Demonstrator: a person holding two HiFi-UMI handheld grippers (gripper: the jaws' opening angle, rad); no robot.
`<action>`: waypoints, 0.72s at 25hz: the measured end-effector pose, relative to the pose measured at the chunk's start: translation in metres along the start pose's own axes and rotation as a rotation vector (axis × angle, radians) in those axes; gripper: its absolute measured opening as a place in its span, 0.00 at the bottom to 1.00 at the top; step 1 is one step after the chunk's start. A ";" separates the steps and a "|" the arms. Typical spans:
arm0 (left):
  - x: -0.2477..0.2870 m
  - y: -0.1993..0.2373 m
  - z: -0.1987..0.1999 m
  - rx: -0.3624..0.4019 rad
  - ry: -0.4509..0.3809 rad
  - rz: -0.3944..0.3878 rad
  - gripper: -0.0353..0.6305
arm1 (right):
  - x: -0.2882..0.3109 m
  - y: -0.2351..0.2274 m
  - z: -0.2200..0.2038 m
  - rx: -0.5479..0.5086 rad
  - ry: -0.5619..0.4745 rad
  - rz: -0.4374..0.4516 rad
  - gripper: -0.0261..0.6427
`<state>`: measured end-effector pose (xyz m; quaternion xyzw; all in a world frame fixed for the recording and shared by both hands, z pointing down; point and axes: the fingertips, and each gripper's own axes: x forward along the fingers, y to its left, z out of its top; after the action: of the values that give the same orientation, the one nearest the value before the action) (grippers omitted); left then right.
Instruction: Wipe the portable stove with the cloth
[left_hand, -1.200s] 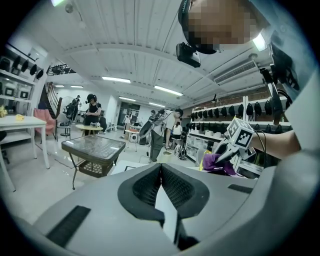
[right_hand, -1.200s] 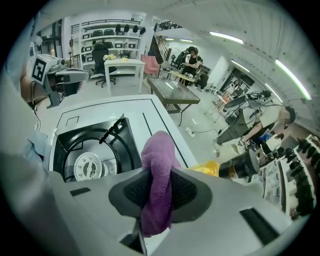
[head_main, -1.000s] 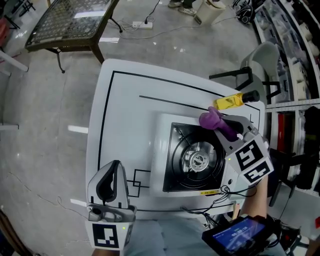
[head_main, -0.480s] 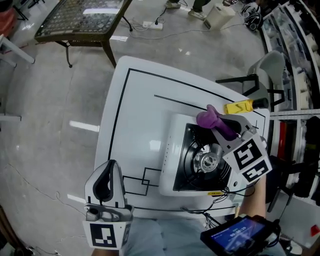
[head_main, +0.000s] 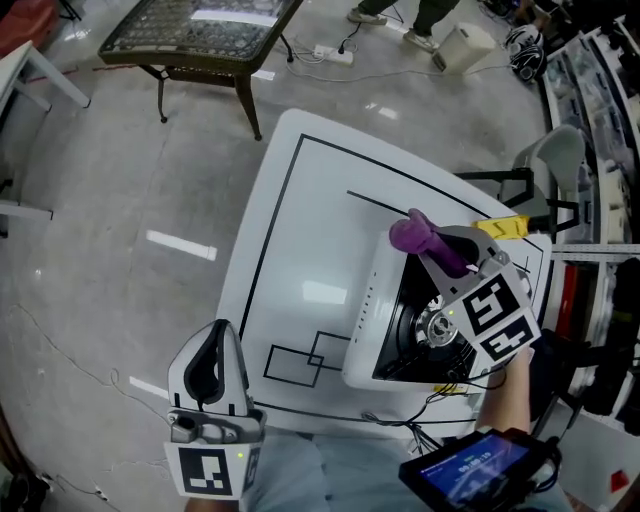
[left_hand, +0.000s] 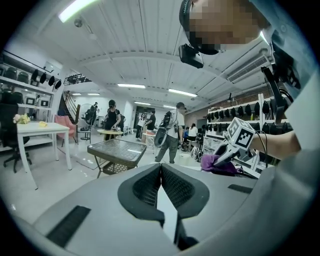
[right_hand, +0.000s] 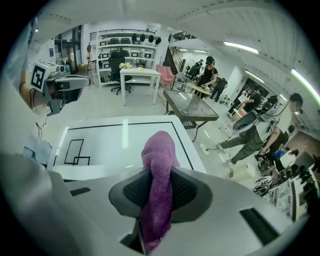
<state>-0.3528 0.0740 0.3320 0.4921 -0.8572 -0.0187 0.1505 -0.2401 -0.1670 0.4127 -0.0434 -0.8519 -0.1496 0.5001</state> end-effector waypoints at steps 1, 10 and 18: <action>-0.003 0.006 0.002 0.000 -0.004 0.009 0.08 | 0.001 0.002 0.005 -0.005 -0.001 0.001 0.19; -0.037 0.047 0.006 -0.013 -0.011 0.084 0.08 | 0.016 0.029 0.050 -0.055 -0.024 0.025 0.19; -0.066 0.074 0.017 -0.012 -0.058 0.129 0.08 | 0.016 0.050 0.098 -0.101 -0.082 0.036 0.19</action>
<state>-0.3885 0.1657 0.3132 0.4340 -0.8911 -0.0281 0.1296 -0.3190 -0.0913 0.3929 -0.0901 -0.8620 -0.1814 0.4647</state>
